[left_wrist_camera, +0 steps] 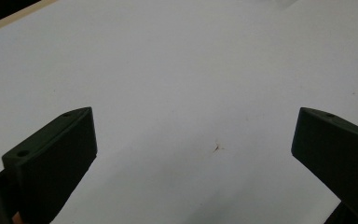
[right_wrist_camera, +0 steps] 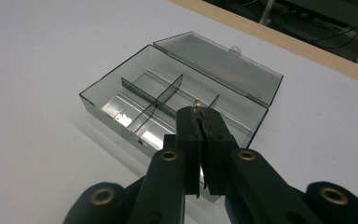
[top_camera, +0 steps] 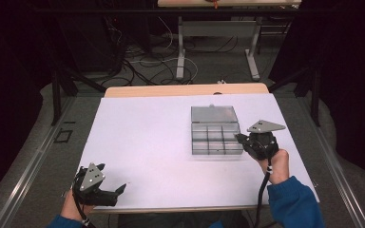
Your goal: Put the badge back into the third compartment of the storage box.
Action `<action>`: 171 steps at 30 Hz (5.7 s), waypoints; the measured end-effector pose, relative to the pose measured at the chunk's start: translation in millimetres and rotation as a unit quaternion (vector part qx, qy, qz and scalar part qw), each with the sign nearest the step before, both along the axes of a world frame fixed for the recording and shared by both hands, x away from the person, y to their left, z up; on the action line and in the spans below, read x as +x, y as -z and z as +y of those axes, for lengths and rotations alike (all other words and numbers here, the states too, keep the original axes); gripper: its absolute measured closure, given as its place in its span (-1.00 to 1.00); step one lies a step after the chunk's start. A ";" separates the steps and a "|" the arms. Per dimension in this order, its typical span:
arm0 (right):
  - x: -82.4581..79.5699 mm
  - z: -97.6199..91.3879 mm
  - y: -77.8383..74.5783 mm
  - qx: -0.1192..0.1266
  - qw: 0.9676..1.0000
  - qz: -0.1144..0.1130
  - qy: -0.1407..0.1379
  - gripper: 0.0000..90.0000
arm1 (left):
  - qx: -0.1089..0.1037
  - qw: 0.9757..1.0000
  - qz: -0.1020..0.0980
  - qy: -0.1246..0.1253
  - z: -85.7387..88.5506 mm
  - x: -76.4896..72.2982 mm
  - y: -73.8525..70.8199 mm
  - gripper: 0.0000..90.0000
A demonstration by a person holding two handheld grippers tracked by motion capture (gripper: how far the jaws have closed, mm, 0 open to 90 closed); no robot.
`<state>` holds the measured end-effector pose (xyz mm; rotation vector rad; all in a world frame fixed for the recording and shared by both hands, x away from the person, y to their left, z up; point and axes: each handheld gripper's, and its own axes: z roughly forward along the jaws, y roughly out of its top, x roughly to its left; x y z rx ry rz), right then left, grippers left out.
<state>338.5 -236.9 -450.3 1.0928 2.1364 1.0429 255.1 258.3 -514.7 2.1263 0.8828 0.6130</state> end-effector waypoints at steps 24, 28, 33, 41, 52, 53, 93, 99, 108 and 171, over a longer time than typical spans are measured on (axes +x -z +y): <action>33.1 13.1 5.0 -0.001 1.000 0.005 0.009 0.95 | -0.001 1.000 0.000 0.000 -0.2 0.1 0.2 -0.99; 38.5 15.3 7.0 -0.001 1.000 0.006 0.008 0.95 | 0.000 1.000 0.002 0.001 0.1 0.1 -0.2 -0.99; 44.7 16.4 9.9 -0.004 1.000 0.009 0.013 0.95 | 0.000 1.000 0.003 0.002 0.0 0.2 -0.1 -0.99; 55.7 14.3 15.6 0.000 1.000 0.020 0.024 0.95 | -0.001 1.000 0.006 0.003 -0.2 0.5 0.2 -0.99; 69.7 11.6 25.0 0.000 0.999 0.032 0.034 0.95 | -0.001 1.000 0.006 0.004 -0.3 0.4 0.1 -0.99; 70.4 11.3 25.6 0.002 0.999 0.036 0.037 0.95 | -0.001 1.000 0.006 0.004 -0.3 0.4 0.1 -0.99; 105.2 9.6 61.6 -0.015 0.994 0.086 0.069 0.95 | -0.001 1.000 0.009 0.006 -0.6 0.5 0.5 -0.99; 107.1 10.3 67.8 -0.030 0.993 0.089 0.070 0.95 | 0.001 1.000 0.010 0.007 -0.8 0.5 0.6 -0.99; 108.5 11.5 72.1 -0.033 0.993 0.090 0.070 0.95 | 0.001 1.000 0.010 0.006 -1.1 0.5 0.6 -0.99; 15.0 3.7 29.9 0.033 0.993 0.082 -0.071 -1.00 | 0.006 1.000 -0.001 0.007 -0.5 -1.5 -0.9 -0.99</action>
